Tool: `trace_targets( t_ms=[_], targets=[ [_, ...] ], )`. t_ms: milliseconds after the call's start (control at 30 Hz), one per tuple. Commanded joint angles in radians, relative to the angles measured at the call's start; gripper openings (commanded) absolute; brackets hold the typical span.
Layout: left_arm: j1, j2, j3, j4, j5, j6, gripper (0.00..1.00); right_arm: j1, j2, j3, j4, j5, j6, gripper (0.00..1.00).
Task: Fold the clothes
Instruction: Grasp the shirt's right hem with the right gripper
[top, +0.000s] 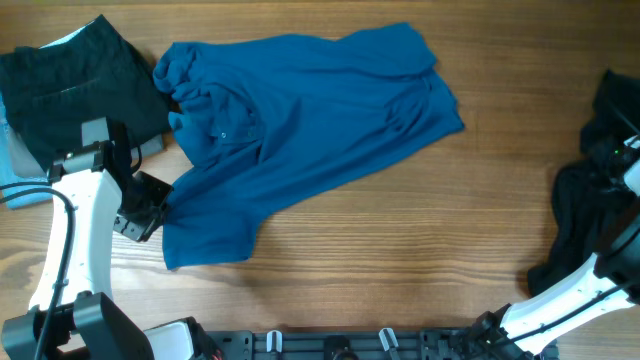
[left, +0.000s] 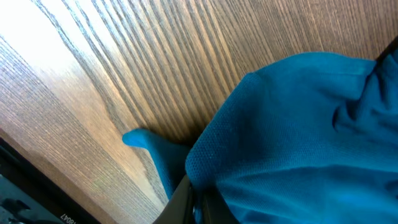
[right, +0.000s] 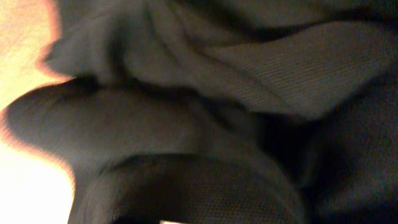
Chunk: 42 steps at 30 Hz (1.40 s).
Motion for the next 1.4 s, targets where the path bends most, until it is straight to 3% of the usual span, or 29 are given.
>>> trace_targets(
  t_ms=[0,67,300,467,667,833,1067,1367],
  targets=[
    [0.006,-0.01,0.0,-0.001,-0.031,0.012,0.05,0.036,-0.063,0.025,-0.029,-0.347,-0.028,0.51],
    [0.006,-0.01,0.0,0.0,-0.031,0.012,0.05,0.09,-0.133,0.025,-0.118,-0.414,-0.033,0.6],
    [0.006,-0.01,0.0,0.011,-0.031,0.012,0.05,0.346,-0.151,-0.01,-0.415,-0.357,-0.076,0.7],
    [0.006,-0.01,0.0,0.015,-0.031,0.012,0.05,0.52,-0.151,-0.098,-0.395,-0.22,0.027,0.75],
    [0.006,-0.01,0.0,0.033,-0.032,0.013,0.05,0.62,-0.15,-0.167,-0.228,-0.166,0.185,0.76],
    [0.006,-0.01,0.0,0.037,-0.031,0.013,0.05,0.65,-0.15,-0.198,-0.116,-0.125,0.266,0.74],
    [0.006,-0.01,0.0,0.04,-0.031,0.013,0.05,0.651,-0.15,-0.2,-0.109,-0.023,0.294,0.52],
    [0.006,-0.01,0.0,0.041,-0.031,0.012,0.05,0.652,-0.122,-0.201,-0.067,-0.025,0.325,0.5]
  ],
)
